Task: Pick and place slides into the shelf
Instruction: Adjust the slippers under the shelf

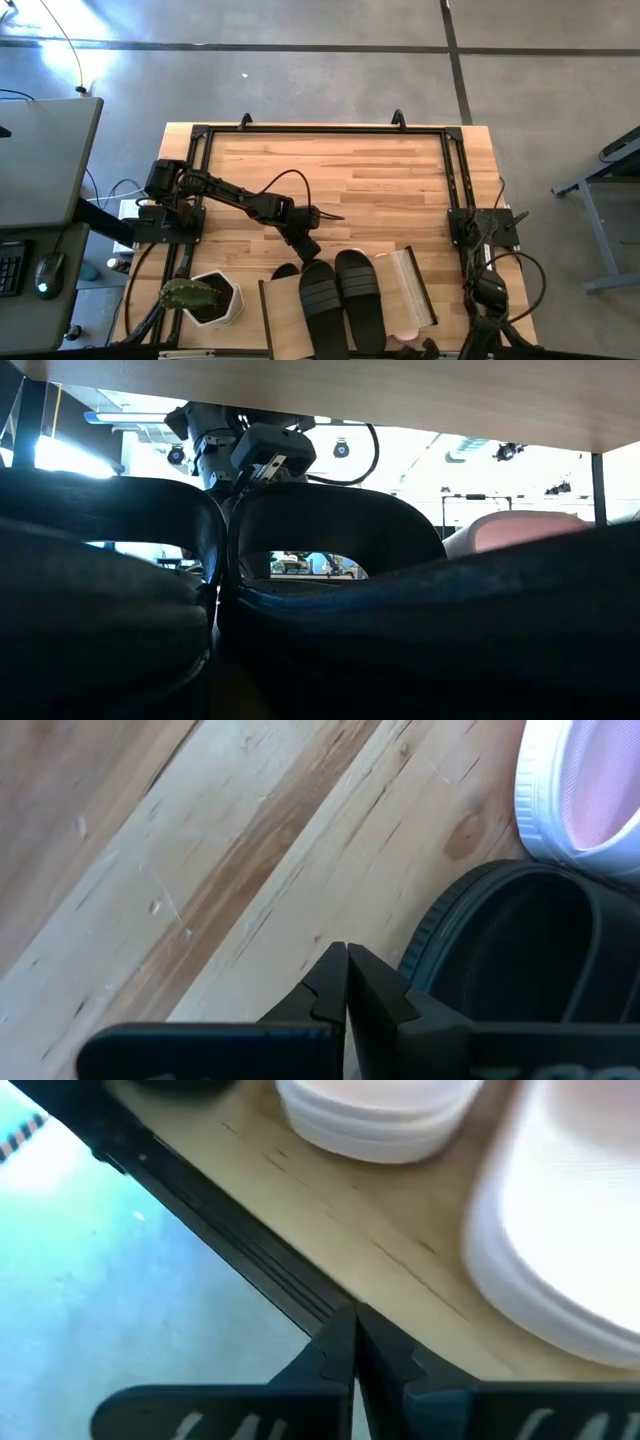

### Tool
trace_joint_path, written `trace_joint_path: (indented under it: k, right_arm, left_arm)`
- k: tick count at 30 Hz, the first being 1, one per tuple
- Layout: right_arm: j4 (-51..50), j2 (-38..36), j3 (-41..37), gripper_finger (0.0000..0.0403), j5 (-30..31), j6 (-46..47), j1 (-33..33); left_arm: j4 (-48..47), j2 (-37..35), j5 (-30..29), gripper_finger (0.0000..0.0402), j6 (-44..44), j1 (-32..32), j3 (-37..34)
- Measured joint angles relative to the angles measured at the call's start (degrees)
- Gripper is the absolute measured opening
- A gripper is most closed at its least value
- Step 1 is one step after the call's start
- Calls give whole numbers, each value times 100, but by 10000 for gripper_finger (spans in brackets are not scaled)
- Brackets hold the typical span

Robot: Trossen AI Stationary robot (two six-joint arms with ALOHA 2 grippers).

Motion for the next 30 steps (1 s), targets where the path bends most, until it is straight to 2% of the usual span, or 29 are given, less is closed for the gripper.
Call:
trace_joint_path:
  k: [5, 17, 30]
  right_arm:
    - [-242, -41, -40, 0, -396, 2, 58]
    - [-751, -28, -83, 0, -475, -66, -81]
    - [-786, -6, -151, 0, -468, -90, -222]
  left_arm:
    - [18, 0, -44, 0, 1, 0, 0]
    - [47, 0, -46, 0, 7, -2, -2]
    - [64, 0, -109, 0, 16, -2, -2]
